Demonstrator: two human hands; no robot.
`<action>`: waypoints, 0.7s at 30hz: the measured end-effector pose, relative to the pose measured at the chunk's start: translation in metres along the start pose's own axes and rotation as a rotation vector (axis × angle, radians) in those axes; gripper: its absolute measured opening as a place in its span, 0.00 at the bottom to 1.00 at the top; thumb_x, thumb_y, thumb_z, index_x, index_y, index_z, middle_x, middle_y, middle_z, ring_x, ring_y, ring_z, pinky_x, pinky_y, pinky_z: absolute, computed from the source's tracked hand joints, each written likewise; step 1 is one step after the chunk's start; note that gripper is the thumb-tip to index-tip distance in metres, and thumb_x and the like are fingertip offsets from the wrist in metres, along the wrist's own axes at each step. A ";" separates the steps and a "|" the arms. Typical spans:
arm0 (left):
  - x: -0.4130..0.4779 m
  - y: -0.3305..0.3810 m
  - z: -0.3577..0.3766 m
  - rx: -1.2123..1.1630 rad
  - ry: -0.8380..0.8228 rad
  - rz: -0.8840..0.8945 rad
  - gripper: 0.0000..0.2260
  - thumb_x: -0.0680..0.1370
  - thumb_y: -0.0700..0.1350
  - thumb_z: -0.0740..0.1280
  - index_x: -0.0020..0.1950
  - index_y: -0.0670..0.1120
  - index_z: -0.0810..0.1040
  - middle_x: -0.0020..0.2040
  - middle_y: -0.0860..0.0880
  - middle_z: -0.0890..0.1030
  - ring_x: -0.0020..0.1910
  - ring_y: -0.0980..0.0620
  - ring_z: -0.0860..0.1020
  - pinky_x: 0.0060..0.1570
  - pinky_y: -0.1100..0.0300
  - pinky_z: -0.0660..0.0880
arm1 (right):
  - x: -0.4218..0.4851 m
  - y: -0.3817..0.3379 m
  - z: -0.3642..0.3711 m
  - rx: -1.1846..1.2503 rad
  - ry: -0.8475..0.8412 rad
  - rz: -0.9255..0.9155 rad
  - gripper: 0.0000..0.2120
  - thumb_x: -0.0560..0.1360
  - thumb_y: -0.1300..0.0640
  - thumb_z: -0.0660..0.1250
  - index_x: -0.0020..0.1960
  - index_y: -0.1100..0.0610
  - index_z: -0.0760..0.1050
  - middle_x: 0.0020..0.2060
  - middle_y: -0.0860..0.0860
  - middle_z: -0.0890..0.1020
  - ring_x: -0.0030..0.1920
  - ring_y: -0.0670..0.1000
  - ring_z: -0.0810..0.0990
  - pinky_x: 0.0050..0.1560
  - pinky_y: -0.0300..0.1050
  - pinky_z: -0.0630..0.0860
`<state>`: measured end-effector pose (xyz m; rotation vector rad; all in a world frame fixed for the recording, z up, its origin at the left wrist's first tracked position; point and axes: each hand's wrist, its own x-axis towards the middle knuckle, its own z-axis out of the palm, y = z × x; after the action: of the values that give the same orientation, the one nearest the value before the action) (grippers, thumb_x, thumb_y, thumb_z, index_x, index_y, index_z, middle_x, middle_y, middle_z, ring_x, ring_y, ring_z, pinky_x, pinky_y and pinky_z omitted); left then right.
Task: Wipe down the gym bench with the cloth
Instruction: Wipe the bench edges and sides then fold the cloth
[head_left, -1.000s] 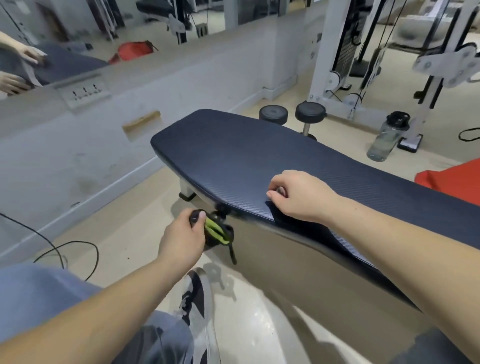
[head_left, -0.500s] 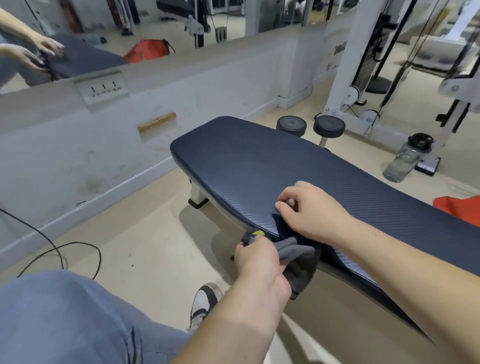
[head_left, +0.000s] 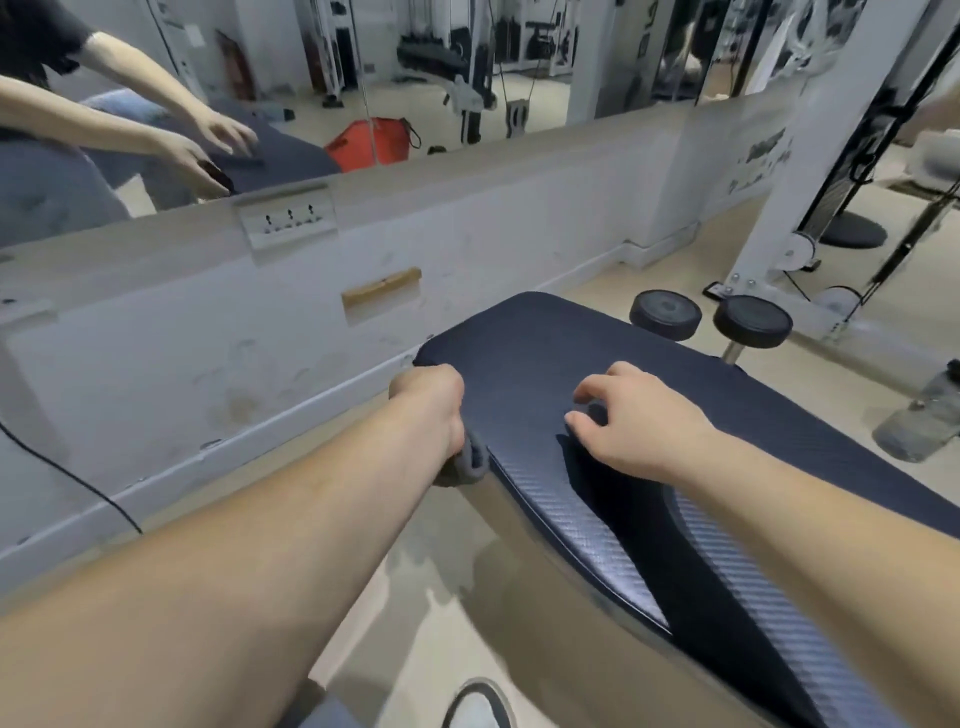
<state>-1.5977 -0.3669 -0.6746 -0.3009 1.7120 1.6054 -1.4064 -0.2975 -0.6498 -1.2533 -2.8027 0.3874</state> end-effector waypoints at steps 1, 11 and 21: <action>0.014 0.004 0.001 0.036 0.010 0.037 0.08 0.78 0.40 0.57 0.53 0.49 0.70 0.37 0.49 0.68 0.31 0.50 0.64 0.38 0.64 0.64 | 0.013 -0.002 0.000 -0.020 -0.025 0.007 0.17 0.79 0.38 0.62 0.64 0.44 0.77 0.54 0.46 0.71 0.62 0.54 0.75 0.56 0.54 0.78; 0.140 0.063 0.035 0.706 -0.027 0.598 0.08 0.78 0.39 0.61 0.51 0.44 0.80 0.51 0.40 0.81 0.51 0.39 0.79 0.47 0.58 0.72 | 0.097 -0.011 -0.006 -0.117 -0.224 0.058 0.34 0.61 0.26 0.74 0.63 0.39 0.79 0.61 0.44 0.80 0.64 0.55 0.78 0.61 0.51 0.77; 0.087 0.052 0.120 1.034 -0.396 0.954 0.13 0.78 0.49 0.63 0.60 0.62 0.80 0.57 0.55 0.84 0.57 0.48 0.81 0.62 0.54 0.77 | 0.084 0.011 -0.002 0.099 -0.185 0.107 0.29 0.66 0.29 0.73 0.64 0.35 0.78 0.60 0.39 0.78 0.63 0.47 0.74 0.64 0.50 0.73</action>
<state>-1.6476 -0.2177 -0.6833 1.3986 2.1938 0.9509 -1.4545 -0.2275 -0.6551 -1.4183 -2.8292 0.6720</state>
